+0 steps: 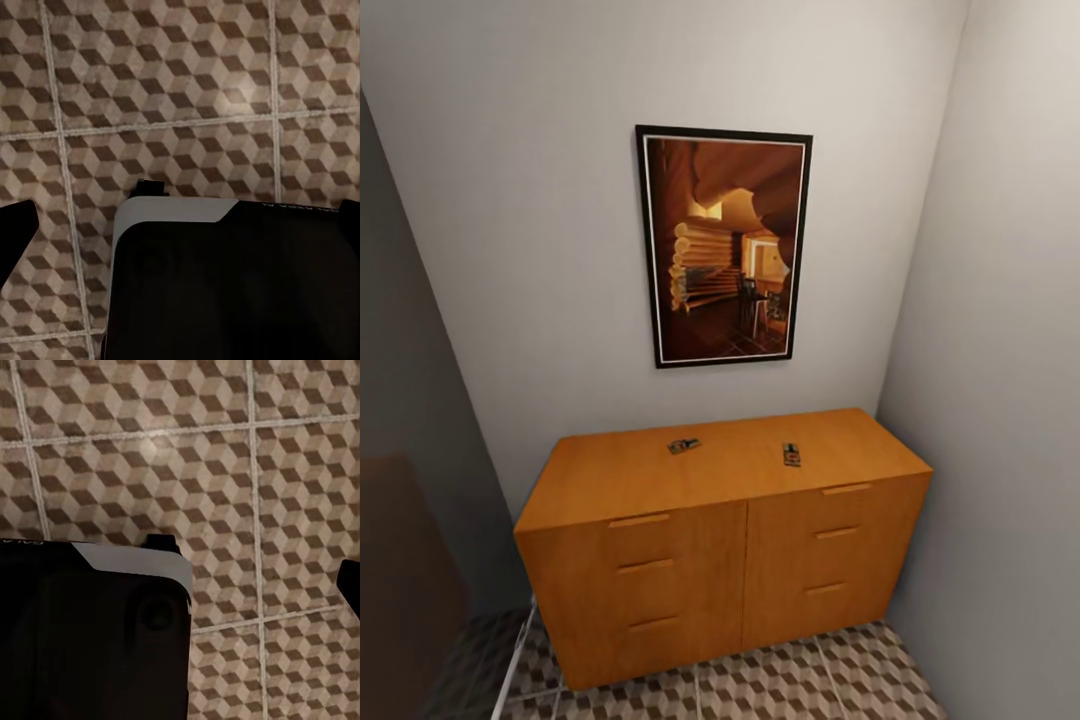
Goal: Take the four mousetraps from the cabinet in the bathroom and place them on the bathroom floor. Make sure all four end up on the same floor surface, and ensure that at least two of them are either under or directly next to the same bathroom sink.
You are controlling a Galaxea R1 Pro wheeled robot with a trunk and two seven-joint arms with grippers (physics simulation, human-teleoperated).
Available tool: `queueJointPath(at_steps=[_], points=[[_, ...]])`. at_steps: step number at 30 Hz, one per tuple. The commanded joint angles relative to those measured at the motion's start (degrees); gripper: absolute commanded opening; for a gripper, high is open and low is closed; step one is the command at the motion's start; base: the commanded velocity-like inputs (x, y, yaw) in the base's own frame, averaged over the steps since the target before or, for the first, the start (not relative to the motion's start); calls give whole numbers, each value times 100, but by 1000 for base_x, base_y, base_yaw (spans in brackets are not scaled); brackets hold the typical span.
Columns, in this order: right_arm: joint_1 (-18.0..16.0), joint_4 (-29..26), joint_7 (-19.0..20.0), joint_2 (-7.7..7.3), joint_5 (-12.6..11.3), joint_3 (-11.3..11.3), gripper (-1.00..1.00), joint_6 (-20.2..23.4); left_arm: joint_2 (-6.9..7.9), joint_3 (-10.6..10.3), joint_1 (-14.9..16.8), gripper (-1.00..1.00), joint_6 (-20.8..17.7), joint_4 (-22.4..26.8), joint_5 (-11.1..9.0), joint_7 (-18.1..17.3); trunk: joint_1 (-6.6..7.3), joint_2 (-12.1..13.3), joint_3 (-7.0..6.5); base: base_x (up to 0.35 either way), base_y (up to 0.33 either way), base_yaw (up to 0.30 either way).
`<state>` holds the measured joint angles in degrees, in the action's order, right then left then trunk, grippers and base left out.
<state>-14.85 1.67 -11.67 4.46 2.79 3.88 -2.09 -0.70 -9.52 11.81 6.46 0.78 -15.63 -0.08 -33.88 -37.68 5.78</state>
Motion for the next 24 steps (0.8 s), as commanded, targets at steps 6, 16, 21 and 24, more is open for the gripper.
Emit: queueJointPath(at_steps=[6, 16, 21, 24], points=[[-9, 18, -28, 2, 29, 34, 100, -16, -1, -50, 5, 100, 28, -7, -54, -1, -3, -8, 10, 68, 0, 0], [-9, 18, -28, 2, 29, 34, 100, -16, -2, -50, 5, 100, 30, -7, -54, -1, -3, -8, 10, 13, 0, 0], [-9, 18, -28, 2, 30, 34, 100, -14, -1, -50, 5, 100, 30, -7, -54, -1, -3, -8, 10, 2, 0, 0], [-9, 18, -28, 2, 31, 34, 100, -13, -1, -50, 5, 100, 30, -7, -54, -1, -3, -8, 10, 0, 0, 0]])
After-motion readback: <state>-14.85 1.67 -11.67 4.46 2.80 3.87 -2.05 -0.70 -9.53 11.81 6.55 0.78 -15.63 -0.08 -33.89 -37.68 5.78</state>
